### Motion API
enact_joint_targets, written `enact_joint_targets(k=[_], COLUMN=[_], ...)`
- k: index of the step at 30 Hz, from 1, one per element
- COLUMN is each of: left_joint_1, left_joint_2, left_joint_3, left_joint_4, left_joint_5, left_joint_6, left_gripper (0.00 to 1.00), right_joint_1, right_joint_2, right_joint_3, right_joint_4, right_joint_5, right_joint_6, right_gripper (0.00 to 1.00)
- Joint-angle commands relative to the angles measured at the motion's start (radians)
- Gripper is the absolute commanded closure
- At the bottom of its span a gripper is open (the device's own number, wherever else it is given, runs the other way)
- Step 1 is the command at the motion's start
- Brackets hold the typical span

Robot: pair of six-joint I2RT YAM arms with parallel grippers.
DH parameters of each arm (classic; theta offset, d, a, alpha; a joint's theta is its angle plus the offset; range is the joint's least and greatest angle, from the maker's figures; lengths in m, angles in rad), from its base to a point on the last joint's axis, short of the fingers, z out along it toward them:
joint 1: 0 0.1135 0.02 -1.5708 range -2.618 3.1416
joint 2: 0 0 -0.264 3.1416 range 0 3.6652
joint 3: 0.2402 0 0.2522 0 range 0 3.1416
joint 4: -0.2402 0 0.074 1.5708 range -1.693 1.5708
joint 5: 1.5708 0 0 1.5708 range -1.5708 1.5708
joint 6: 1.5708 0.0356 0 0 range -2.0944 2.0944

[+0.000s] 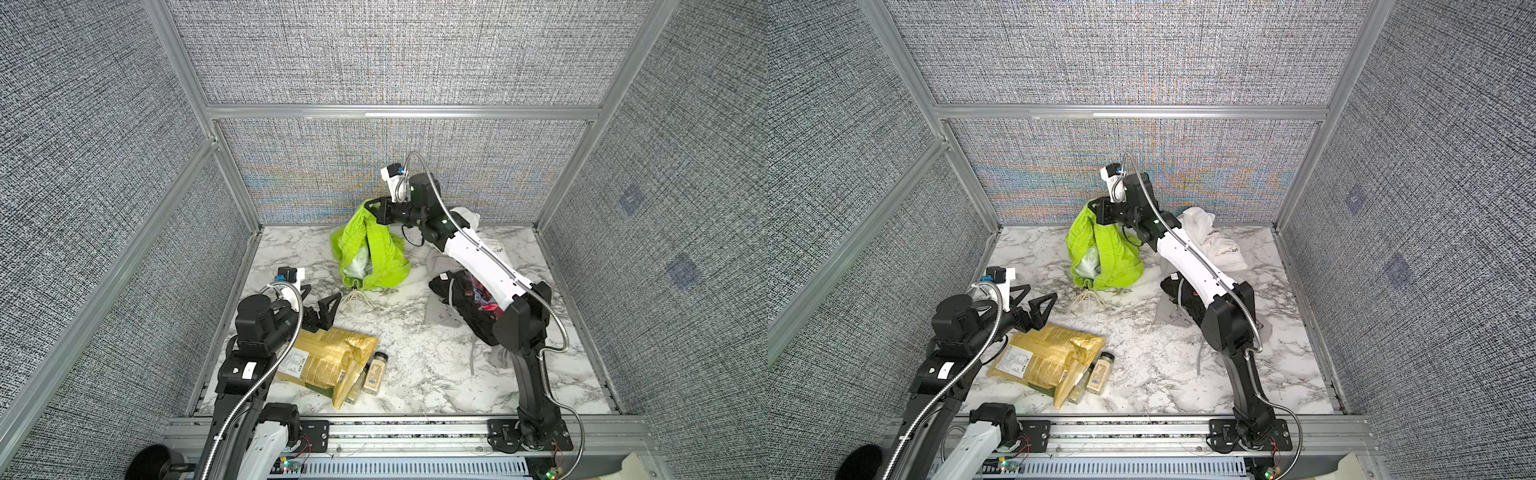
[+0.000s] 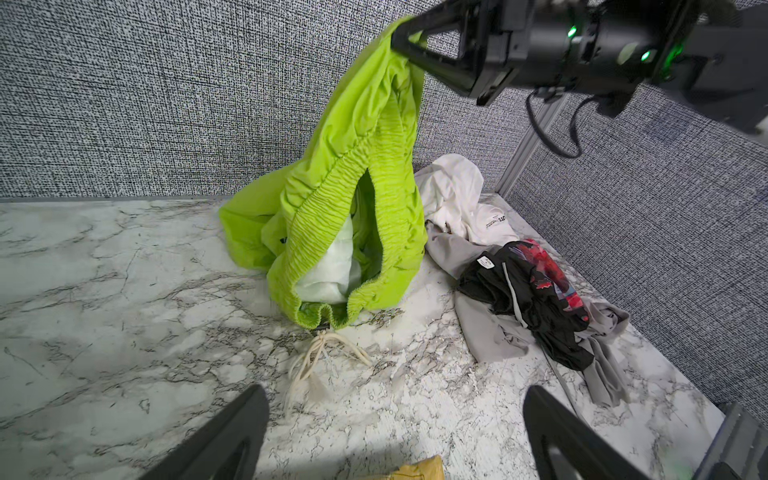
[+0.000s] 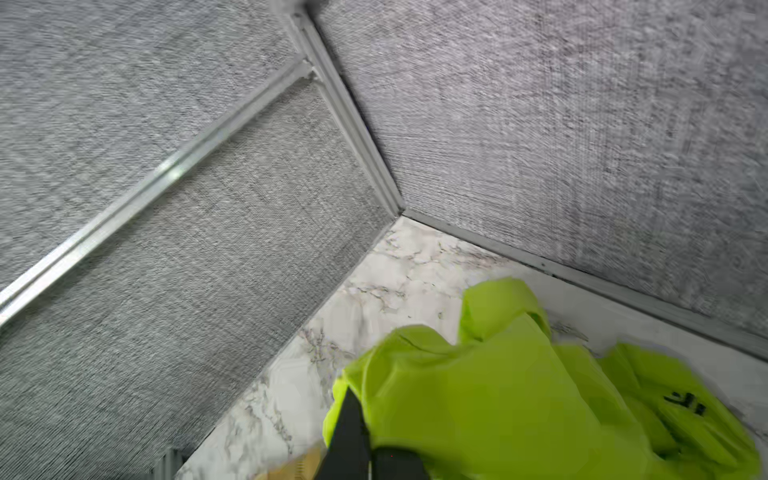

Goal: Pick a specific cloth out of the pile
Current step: 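Carry the shorts away from the pile toward the left gripper and lower them, then release the shorts onto the table with the right gripper while the left arm approaches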

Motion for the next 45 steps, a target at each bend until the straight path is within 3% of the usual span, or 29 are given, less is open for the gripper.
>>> enact_joint_targets(k=[1,6,11,18,24,36,45], left_joint_1=[0.001,0.001,0.001,0.002,0.002,0.003,0.003], left_joint_2=[-0.009,-0.020,-0.022,-0.014,-0.013,0.027,0.047], left_joint_3=[0.002,0.002,-0.001,-0.002,-0.004,0.004,0.008], left_joint_4=[0.024,0.027,0.030,0.034,0.034,0.015,0.011], left_joint_5=[-0.009,-0.012,-0.014,-0.009,-0.021,-0.043,-0.063], left_joint_6=[0.006,0.007,0.004,-0.010,-0.019,-0.030,-0.055], left_gripper=[0.01,0.01,0.01,0.02,0.04,0.10,0.12], right_joint_1=[0.021,0.043,0.036,0.037,0.043,0.121,0.150], right_joint_2=[0.019,-0.027,-0.080,-0.024,0.044,0.058,0.072], right_joint_3=[0.119,0.143,0.016,-0.029,-0.143,-0.476,-0.549], right_joint_4=[-0.046,-0.041,0.000,-0.015,0.054,0.190,0.132], right_joint_5=[-0.143,-0.162,0.036,0.178,0.109,0.109,0.131], right_joint_6=[-0.039,-0.058,-0.079,-0.111,-0.066,-0.028,-0.018], right_gripper=[1.00,1.00,1.00,1.00,1.00,1.00,1.00])
